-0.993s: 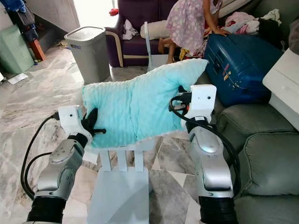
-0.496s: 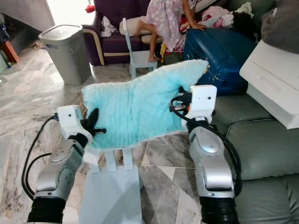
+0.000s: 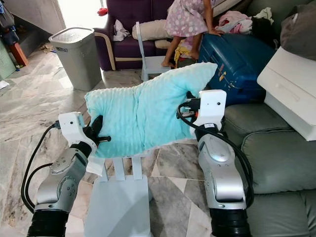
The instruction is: Move the pillow to the sofa
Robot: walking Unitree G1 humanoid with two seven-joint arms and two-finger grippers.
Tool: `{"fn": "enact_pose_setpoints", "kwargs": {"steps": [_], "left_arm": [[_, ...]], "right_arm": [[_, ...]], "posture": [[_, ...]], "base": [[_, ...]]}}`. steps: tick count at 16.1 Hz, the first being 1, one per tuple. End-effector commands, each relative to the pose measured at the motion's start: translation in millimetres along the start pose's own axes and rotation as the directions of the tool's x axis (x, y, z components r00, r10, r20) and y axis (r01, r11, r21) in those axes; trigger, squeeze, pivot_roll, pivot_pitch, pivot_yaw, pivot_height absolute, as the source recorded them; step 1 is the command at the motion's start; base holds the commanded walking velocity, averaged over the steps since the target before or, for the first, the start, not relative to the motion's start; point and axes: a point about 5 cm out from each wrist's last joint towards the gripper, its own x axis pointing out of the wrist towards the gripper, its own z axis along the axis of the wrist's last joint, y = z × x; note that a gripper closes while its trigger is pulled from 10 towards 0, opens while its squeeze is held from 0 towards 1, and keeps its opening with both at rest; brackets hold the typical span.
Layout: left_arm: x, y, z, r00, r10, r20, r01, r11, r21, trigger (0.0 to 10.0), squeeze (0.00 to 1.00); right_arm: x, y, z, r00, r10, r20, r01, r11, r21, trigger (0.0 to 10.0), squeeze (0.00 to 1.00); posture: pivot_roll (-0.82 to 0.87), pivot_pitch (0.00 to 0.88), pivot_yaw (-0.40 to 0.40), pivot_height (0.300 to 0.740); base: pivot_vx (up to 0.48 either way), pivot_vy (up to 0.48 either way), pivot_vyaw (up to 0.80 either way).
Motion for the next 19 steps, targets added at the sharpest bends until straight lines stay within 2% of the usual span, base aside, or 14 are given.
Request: {"fn": "enact_pose_setpoints", "kwargs": {"steps": [1, 10, 19], "left_arm": [[-0.5, -3.6, 5.7, 1.0, -0.023, 0.02, 0.023, 1.0, 0.005, 10.0, 0.0], [-0.7, -4.8, 6.3, 0.999, -0.036, 0.024, 0.036, 0.999, 0.003, 10.0, 0.0], [-0.4, -7.1, 6.2, 0.998, -0.05, 0.028, 0.048, 0.998, 0.041, 10.0, 0.0]], "right_arm": [[-0.5, 3.9, 7.7, 0.999, 0.022, 0.03, -0.022, 1.0, -0.001, 10.0, 0.0], [-0.1, 3.3, 7.3, 1.0, 0.017, 0.023, -0.017, 1.0, -0.001, 10.0, 0.0], [0.0, 3.4, 6.6, 1.0, 0.019, 0.014, -0.019, 1.0, 0.004, 10.0, 0.0]], "posture": [[-0.22, 0.0, 0.017, 0.74], [-0.22, 0.0, 0.02, 0.74], [-0.22, 0.0, 0.02, 0.74]], "base": [[0.0, 0.0, 0.0], [0.0, 0.0, -0.05], [0.0, 0.0, -0.8]]}}
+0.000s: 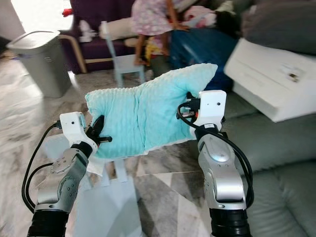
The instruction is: Move the pillow to the sofa
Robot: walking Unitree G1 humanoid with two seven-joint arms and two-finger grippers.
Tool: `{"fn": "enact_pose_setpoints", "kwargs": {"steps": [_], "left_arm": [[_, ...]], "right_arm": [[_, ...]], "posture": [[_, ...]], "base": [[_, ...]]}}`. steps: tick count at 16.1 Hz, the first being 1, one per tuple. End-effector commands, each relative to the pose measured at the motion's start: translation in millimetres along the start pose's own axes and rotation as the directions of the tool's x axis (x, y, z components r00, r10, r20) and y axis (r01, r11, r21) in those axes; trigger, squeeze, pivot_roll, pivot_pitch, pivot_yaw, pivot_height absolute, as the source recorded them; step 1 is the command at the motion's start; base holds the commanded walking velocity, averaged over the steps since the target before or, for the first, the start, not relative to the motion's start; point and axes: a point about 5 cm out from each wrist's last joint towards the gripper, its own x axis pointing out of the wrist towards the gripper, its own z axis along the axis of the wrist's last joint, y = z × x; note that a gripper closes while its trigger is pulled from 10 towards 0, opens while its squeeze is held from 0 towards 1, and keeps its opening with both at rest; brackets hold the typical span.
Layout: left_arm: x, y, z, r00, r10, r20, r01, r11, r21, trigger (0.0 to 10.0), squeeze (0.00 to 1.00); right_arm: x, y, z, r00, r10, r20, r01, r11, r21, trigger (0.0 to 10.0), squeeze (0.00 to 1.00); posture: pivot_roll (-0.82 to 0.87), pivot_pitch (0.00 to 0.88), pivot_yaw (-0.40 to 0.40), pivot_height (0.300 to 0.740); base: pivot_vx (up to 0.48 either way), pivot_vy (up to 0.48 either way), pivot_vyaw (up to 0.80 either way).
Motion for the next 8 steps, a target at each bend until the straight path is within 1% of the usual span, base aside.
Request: {"fn": "enact_pose_setpoints", "kwargs": {"steps": [1, 4, 8], "left_arm": [[-0.2, -4.4, 6.6, 0.999, -0.025, 0.03, 0.025, 0.999, 0.024, 10.0, 0.0], [-0.1, -5.5, 6.3, 0.999, -0.031, 0.03, 0.03, 0.999, 0.031, 10.0, 0.0], [-0.5, -4.2, 6.1, 0.999, -0.02, 0.03, 0.019, 1.0, 0.025, 10.0, 0.0]], "right_arm": [[0.3, 3.3, 7.1, 1.0, 0.02, 0.023, -0.02, 1.0, 0.001, 10.0, 0.0], [0.0, 3.2, 7.7, 0.999, 0.022, 0.028, -0.022, 1.0, -0.001, 10.0, 0.0], [0.3, 4.2, 8.5, 0.999, 0.03, 0.034, -0.03, 1.0, -0.007, 10.0, 0.0]], "posture": [[-0.22, 0.0, 0.02, 0.74], [-0.22, 0.0, 0.019, 0.74], [-0.22, 0.0, 0.016, 0.74]], "base": [[0.0, 0.0, -0.8], [0.0, 0.0, -0.8], [0.0, 0.0, 0.0]]}}
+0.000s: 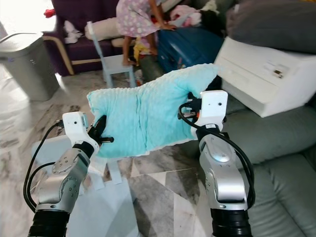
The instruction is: Move the pillow to the sofa
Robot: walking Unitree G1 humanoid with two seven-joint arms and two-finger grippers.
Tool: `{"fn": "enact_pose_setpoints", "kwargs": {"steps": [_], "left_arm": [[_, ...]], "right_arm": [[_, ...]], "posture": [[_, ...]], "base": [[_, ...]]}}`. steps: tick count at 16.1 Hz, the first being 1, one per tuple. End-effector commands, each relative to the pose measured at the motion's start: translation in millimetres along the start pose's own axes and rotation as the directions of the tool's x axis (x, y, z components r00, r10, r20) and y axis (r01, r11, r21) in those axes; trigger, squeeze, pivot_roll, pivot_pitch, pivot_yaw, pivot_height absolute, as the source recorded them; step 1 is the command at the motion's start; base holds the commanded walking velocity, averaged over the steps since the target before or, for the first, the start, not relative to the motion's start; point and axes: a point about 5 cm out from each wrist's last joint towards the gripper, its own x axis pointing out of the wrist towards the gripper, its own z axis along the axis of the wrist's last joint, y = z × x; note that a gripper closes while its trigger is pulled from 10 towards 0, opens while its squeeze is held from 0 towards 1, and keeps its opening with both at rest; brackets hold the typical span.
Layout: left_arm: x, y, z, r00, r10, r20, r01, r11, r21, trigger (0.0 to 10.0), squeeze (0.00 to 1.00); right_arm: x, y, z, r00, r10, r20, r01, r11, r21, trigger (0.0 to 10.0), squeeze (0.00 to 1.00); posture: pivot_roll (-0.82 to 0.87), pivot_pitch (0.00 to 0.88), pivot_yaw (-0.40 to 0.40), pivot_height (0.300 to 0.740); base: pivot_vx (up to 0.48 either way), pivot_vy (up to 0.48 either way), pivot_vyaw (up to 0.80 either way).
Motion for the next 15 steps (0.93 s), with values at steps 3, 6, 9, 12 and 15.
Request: {"fn": "enact_pose_setpoints", "kwargs": {"steps": [3, 6, 9, 12, 15], "left_arm": [[-0.8, -0.3, 5.9, 1.0, -0.001, 0.026, 0.0, 1.0, 0.014, 10.0, 0.0], [-0.8, -1.3, 5.8, 1.0, -0.01, 0.025, 0.01, 1.0, 0.022, 10.0, 0.0], [-1.1, -2.2, 5.4, 1.0, -0.016, 0.023, 0.015, 1.0, 0.017, 10.0, 0.0], [-1.9, -2.2, 4.4, 1.0, -0.014, 0.019, 0.014, 1.0, 0.01, 10.0, 0.0], [-2.2, 0.6, 3.4, 1.0, 0.015, 0.015, -0.014, 0.999, -0.032, 10.0, 0.0]], "right_arm": [[0.7, 5.3, 8.6, 0.999, 0.031, 0.037, -0.031, 1.0, -0.005, 10.0, 0.0], [0.8, 5.5, 8.7, 0.999, 0.035, 0.035, -0.035, 0.999, -0.008, 10.0, 0.0], [0.8, 5.7, 8.7, 0.999, 0.039, 0.034, -0.039, 0.999, -0.012, 10.0, 0.0], [0.1, 5.8, 8.0, 0.999, 0.04, 0.029, -0.039, 0.999, -0.013, 10.0, 0.0], [-0.1, 5.8, 7.6, 0.999, 0.04, 0.025, -0.04, 0.999, -0.014, 10.0, 0.0]], "posture": [[-0.22, 0.0, 0.013, 0.74], [-0.22, 0.0, 0.01, 0.74], [-0.22, 0.0, 0.01, 0.74], [-0.22, 0.0, 0.008, 0.74], [-0.22, 0.0, 0.008, 0.74]], "base": [[0.0, 0.0, 0.0], [0.0, 0.0, 0.0], [0.0, 0.0, 0.0], [0.0, 0.0, 0.0], [0.0, 0.0, 0.0]]}}
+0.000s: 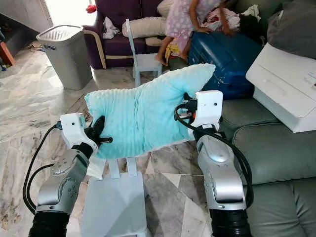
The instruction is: Move the pillow to the sofa
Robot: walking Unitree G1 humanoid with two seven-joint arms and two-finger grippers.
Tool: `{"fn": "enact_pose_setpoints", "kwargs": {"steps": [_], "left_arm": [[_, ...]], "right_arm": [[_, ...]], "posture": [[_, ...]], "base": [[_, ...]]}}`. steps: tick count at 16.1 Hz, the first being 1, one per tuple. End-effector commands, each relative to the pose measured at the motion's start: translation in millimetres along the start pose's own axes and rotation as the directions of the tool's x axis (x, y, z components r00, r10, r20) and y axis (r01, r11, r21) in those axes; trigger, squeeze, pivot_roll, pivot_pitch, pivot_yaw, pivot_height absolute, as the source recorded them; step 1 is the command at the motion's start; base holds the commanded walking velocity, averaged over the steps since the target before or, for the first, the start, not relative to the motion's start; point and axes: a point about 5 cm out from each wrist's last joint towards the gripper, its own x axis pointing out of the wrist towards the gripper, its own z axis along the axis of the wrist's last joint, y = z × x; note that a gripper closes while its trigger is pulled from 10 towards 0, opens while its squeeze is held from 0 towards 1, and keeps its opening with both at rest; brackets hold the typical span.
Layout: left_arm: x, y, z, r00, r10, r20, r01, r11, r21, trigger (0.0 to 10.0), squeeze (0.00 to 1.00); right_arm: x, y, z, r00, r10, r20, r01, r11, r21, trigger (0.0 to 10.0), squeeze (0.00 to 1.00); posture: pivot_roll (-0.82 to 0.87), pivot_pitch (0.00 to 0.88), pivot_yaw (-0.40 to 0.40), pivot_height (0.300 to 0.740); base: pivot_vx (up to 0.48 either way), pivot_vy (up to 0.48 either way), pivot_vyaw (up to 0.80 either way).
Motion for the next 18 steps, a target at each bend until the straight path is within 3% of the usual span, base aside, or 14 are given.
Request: {"fn": "enact_pose_setpoints", "kwargs": {"steps": [1, 18], "left_arm": [[-0.3, -1.0, 5.1, 1.0, 0.0, 0.015, 0.0, 1.0, 0.003, 10.0, 0.0], [0.3, 0.4, 6.0, 1.0, -0.001, 0.011, 0.0, 1.0, 0.017, 10.0, 0.0]], "right_arm": [[-0.2, 1.8, 8.0, 1.0, 0.01, 0.03, -0.01, 1.0, -0.002, 10.0, 0.0], [-0.2, 3.1, 7.2, 1.0, -0.001, 0.029, 0.001, 1.0, 0.011, 10.0, 0.0]], "posture": [[-0.22, 0.0, 0.008, 0.74], [-0.22, 0.0, 0.019, 0.74]], "base": [[0.0, 0.0, 0.0], [-0.017, 0.0, 0.0]]}}
